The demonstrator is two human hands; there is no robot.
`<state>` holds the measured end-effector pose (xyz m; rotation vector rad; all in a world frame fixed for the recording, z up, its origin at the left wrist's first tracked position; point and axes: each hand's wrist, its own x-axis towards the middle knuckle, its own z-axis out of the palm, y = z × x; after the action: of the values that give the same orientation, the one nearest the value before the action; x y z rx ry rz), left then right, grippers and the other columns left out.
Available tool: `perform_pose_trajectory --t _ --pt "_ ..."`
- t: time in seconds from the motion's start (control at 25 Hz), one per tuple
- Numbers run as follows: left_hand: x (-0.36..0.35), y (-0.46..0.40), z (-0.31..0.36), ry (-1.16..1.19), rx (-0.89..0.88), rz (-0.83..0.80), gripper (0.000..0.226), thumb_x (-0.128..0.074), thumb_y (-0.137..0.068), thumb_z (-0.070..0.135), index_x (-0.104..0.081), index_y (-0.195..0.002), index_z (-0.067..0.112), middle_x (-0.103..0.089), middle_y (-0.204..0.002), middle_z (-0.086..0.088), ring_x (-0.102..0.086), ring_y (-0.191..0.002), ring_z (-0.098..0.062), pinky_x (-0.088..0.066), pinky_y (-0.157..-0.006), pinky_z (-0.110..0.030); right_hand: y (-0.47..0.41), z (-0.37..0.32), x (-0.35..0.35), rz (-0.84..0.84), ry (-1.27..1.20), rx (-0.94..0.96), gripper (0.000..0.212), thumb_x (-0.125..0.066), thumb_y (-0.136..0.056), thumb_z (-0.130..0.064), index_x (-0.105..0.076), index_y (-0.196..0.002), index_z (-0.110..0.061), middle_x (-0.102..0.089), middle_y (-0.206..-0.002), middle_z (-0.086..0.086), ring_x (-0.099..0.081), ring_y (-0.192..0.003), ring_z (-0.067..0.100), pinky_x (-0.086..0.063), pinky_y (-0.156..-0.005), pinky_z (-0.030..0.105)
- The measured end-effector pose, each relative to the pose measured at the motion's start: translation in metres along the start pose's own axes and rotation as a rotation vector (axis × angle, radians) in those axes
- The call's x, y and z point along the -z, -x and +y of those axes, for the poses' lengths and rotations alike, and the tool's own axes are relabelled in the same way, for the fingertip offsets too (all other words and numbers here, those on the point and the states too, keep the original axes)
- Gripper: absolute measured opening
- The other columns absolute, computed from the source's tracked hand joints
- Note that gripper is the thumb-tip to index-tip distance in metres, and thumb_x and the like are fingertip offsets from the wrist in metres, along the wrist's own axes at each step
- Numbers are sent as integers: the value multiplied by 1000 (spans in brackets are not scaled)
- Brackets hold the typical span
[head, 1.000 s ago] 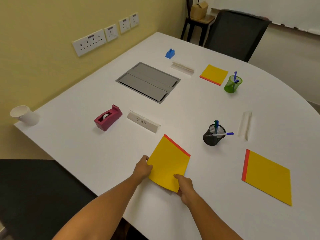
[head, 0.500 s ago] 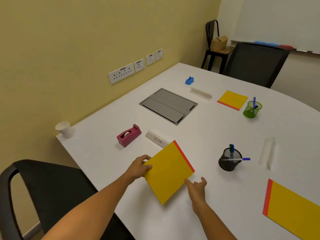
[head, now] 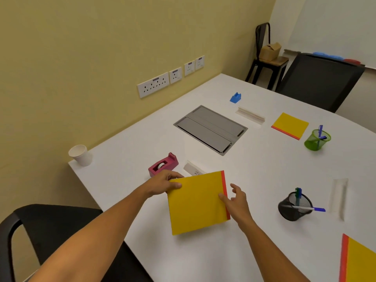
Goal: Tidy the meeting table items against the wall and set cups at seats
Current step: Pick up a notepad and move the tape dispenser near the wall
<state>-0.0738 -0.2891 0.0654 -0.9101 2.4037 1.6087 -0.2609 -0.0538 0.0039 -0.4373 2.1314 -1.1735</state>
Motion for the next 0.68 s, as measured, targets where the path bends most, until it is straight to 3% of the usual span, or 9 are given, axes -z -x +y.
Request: perform_pose_trajectory --t 0.2,0.32,0.44,0.56,0.68 --pt "56 -22 -14 -34 -46 -103 36 -74 -89 28 -70 -124 22 -66 -125 0 -64 -112 -21 -56 -96 -40 -15 -31 -24 -189 21 110 39 -68 -94 -34 -49 -128 -30 -61 -130 4 -65 -108 21 -59 -91 43" --pt "81 -29 -15 56 -74 -7 32 -79 -83 32 -74 -115 29 -70 -116 -1 -68 -105 -24 -59 -89 -45 -20 -53 -27 -348 27 115 31 -74 -91 -31 -61 -119 -25 -69 -115 8 -72 -97 23 -63 -80 46" --pt "96 -40 -15 118 -110 75 22 -82 -79 39 -74 -99 37 -74 -91 12 -70 -91 -20 -59 -77 -35 -25 -82 -38 -529 143 121 32 -75 -86 -42 -69 -113 -26 -74 -103 6 -75 -92 25 -64 -72 41" --pt "99 -54 -17 62 -115 114 13 -79 -79 47 -72 -87 39 -72 -86 12 -69 -85 -14 -53 -72 -27 -31 -103 -63 -620 281 183 38 -67 -88 -56 -67 -118 -33 -71 -110 -4 -72 -100 20 -62 -73 29" --pt "99 -67 -19 -7 -121 157 23 -77 -81 48 -70 -97 33 -68 -92 13 -64 -87 -9 -50 -72 -26 -36 -108 -86 -650 286 227 34 -55 -96 -49 -61 -126 -33 -68 -124 -11 -69 -109 15 -61 -89 33"
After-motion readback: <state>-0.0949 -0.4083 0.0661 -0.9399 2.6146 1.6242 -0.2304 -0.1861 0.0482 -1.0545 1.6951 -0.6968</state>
